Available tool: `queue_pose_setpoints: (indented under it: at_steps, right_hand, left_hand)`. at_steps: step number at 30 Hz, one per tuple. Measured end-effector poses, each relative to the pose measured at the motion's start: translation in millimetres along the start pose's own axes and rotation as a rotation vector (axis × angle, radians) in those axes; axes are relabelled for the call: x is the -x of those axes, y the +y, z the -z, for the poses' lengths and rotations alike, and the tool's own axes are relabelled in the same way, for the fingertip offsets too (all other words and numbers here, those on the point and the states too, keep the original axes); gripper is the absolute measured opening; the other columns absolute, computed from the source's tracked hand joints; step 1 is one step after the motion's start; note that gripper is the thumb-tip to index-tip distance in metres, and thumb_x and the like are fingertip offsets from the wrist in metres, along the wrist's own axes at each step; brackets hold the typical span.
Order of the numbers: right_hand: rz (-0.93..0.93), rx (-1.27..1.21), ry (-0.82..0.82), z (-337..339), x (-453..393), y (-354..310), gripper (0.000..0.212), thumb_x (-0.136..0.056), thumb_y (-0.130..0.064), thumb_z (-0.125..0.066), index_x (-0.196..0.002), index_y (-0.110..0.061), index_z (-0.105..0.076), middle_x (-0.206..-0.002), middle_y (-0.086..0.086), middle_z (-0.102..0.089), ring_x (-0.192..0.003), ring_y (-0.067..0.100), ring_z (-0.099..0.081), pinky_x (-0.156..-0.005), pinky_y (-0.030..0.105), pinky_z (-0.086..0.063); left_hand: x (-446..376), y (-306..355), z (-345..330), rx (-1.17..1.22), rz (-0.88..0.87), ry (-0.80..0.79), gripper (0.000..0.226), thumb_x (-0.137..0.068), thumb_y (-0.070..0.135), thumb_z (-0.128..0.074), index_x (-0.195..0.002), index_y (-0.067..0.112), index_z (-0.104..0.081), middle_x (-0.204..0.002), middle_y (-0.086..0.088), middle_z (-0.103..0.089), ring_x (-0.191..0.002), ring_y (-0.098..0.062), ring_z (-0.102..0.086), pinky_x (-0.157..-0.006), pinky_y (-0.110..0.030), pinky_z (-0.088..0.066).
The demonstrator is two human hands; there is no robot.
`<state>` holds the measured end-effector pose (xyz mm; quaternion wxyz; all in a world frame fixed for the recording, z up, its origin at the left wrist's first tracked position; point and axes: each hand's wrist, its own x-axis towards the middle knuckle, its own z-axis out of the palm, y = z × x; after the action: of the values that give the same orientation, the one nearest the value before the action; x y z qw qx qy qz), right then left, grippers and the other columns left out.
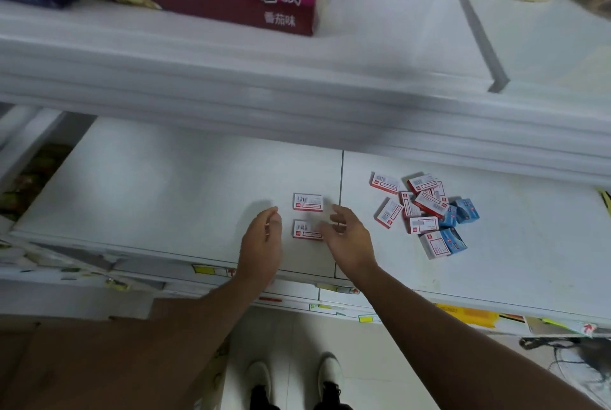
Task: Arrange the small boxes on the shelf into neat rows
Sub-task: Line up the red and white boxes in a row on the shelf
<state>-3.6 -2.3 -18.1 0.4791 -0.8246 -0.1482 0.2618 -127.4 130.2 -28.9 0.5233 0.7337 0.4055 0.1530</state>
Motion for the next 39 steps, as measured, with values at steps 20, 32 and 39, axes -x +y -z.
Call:
queue_pose_setpoints:
  at_steps: [20,32,39]
  right_hand:
    - [-0.181,-0.516,0.042,-45,-3,-2,0.057,-0.108,-0.060,-0.033,-0.155,-0.030,-0.045,-0.152,-0.005,-0.055,-0.140,0.015,-0.051,-0.124,0.043,-0.033]
    - [-0.146,-0.462,0.033,-42,-31,-18,0.048,-0.107,-0.058,-0.030,-0.129,-0.033,-0.065,-0.127,-0.008,-0.069,-0.123,0.012,-0.061,-0.118,0.046,-0.038]
    - [-0.101,-0.348,0.055,-34,-35,-19,0.055,-0.107,-0.057,-0.031,-0.146,-0.026,-0.055,-0.146,-0.001,-0.060,-0.136,0.019,-0.053,-0.120,0.046,-0.036]
  left_hand:
    - [-13,20,-46,0.544,0.237,-0.090,0.039,-0.114,0.054,-0.020,-0.110,0.044,-0.058,-0.088,0.054,-0.062,-0.089,0.033,-0.056,-0.067,0.008,-0.037]
    - [-52,19,-49,0.394,0.164,-0.074,0.040,-0.112,0.058,-0.022,-0.124,0.038,-0.055,-0.085,0.039,-0.068,-0.084,0.028,-0.060,-0.067,0.006,-0.039]
    - [-63,26,-44,0.323,0.118,-0.079,0.040,-0.112,0.054,-0.028,-0.111,0.038,-0.065,-0.094,0.031,-0.072,-0.094,0.018,-0.064,-0.079,-0.002,-0.043]
